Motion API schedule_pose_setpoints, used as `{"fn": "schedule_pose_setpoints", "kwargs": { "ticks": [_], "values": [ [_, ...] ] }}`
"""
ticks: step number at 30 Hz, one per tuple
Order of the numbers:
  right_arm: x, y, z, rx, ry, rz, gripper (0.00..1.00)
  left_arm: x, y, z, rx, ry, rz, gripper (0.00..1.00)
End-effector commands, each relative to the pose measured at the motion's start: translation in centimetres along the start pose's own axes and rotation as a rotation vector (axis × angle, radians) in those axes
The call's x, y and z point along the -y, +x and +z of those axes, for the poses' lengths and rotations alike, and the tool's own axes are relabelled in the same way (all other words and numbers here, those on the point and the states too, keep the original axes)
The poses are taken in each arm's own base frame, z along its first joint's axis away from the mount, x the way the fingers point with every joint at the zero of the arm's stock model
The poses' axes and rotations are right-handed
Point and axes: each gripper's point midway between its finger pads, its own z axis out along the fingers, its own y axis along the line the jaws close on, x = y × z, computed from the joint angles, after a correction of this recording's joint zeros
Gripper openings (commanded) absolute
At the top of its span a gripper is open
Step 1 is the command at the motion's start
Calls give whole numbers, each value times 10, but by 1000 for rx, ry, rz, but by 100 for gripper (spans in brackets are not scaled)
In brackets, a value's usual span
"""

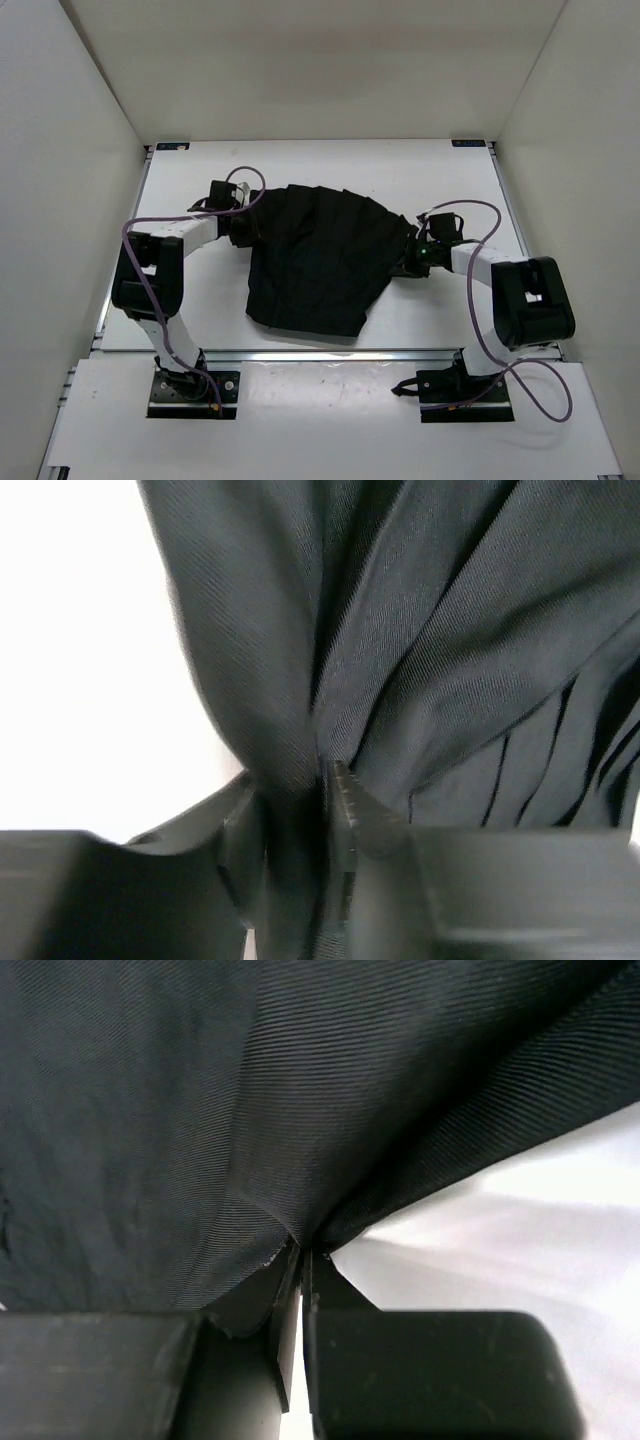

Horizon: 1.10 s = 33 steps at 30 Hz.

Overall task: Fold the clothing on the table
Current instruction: Flatten the skirt out

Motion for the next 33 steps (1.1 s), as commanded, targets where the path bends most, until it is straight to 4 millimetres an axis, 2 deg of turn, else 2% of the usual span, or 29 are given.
{"fn": "schedule_pose_setpoints", "kwargs": {
  "ticks": [1, 3, 4, 5, 6, 7, 8, 9, 10, 11, 12, 13, 14, 15, 16, 17, 18, 19, 20, 22, 24, 25, 27, 28, 29, 30, 31, 32, 33],
  "values": [
    [-8, -40, 7, 88, -9, -19, 1, 10, -31, 4, 75, 48, 16, 30],
    [-8, -50, 9, 93, 10, -30, 0, 11, -41, 6, 93, 56, 2, 7],
    [-8, -59, 9, 109, 19, -39, 0, 11, -48, 6, 106, 54, -6, 0],
    [-7, -73, 5, 136, 24, -47, 0, 5, -49, 10, 98, 43, -17, 0],
    [-13, -89, 1, 165, 19, -57, 0, 8, -60, 9, 117, 52, -18, 0],
    [-8, -96, -3, 171, 36, -61, 0, 15, -69, 8, 123, 72, -12, 0],
    [-11, -119, -10, 208, 23, -81, 0, 12, -75, 11, 128, 67, -18, 0],
    [-23, -144, -21, 248, 9, -123, 0, 18, -92, 6, 156, 74, -4, 0],
    [-20, -155, -28, 250, 10, -114, 0, 29, -109, 0, 181, 90, 15, 0],
    [-36, -187, -46, 312, -20, -164, 0, 35, -120, -4, 199, 100, 28, 0],
    [-55, -214, -65, 364, -42, -213, 0, 47, -147, -21, 259, 122, 50, 0],
    [-66, -226, -77, 386, -53, -228, 0, 68, -173, -43, 326, 157, 87, 0],
    [-83, -259, -108, 471, -69, -270, 0, 89, -205, -76, 426, 186, 129, 0],
    [-115, -288, -147, 574, -100, -335, 0, 104, -222, -105, 496, 208, 160, 0],
    [-127, -297, -166, 609, -107, -358, 0, 118, -250, -142, 591, 217, 204, 0],
    [-159, -316, -208, 712, -125, -427, 0, 135, -270, -185, 679, 213, 236, 0],
    [-186, -326, -247, 813, -121, -500, 0, 144, -279, -212, 736, 210, 260, 0],
    [-206, -328, -282, 894, -111, -537, 0, 152, -291, -246, 808, 204, 266, 0],
    [-216, -325, -290, 913, -110, -557, 0, 165, -295, -278, 869, 240, 272, 0],
    [-236, -312, -322, 973, -116, -613, 0, 167, -294, -318, 927, 282, 248, 0],
    [-233, -299, -325, 968, -117, -620, 0, 171, -283, -326, 918, 301, 256, 0],
    [-226, -290, -319, 949, -106, -615, 0, 170, -277, -327, 913, 288, 259, 0],
    [-199, -278, -292, 886, -82, -575, 0, 159, -259, -302, 842, 243, 232, 0],
    [-181, -264, -269, 806, -87, -530, 0, 148, -246, -281, 776, 234, 196, 0],
    [-168, -246, -245, 723, -108, -495, 0, 139, -238, -275, 749, 227, 168, 0],
    [-137, -234, -221, 655, -84, -432, 0, 120, -218, -243, 657, 196, 119, 0],
    [-124, -224, -206, 615, -70, -404, 0, 102, -191, -216, 571, 154, 76, 0],
    [-101, -201, -175, 522, -61, -358, 0, 96, -175, -204, 531, 131, 78, 0],
    [-85, -177, -148, 433, -64, -328, 0, 73, -142, -171, 433, 61, 52, 0]
  ]
}}
